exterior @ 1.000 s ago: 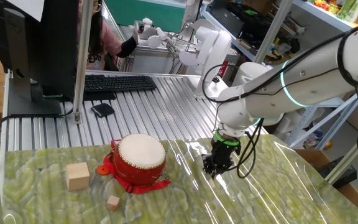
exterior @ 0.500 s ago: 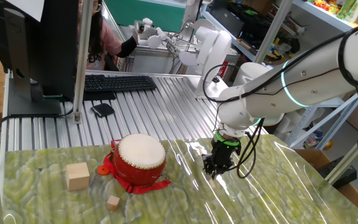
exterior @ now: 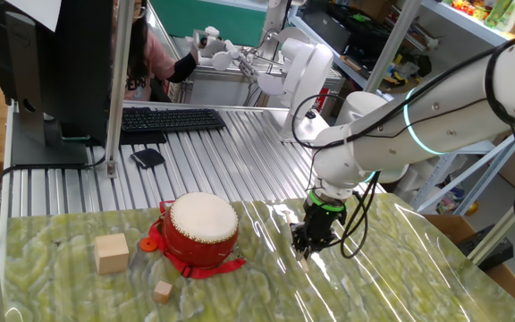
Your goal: Play the drum
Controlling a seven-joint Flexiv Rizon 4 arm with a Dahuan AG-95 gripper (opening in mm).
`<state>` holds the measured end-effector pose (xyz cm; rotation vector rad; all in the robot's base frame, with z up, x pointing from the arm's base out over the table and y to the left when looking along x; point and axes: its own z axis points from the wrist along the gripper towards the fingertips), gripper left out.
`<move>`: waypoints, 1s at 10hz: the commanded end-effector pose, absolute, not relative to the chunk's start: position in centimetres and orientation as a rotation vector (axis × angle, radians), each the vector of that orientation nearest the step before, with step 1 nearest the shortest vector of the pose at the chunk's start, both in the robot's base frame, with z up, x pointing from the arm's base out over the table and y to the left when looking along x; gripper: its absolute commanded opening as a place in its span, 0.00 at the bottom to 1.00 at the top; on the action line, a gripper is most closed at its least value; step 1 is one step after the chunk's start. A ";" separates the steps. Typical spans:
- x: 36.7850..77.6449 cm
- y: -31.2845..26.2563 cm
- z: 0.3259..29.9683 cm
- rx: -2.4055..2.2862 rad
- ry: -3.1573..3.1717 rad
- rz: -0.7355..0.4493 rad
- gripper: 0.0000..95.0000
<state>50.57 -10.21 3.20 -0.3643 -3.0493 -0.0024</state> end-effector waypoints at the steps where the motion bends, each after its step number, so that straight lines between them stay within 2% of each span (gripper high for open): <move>1: 50.6 -10.2 3.2 -0.367 -3.053 -0.005 0.00; 10: 51.0 -10.5 4.2 -0.387 -3.010 0.020 0.00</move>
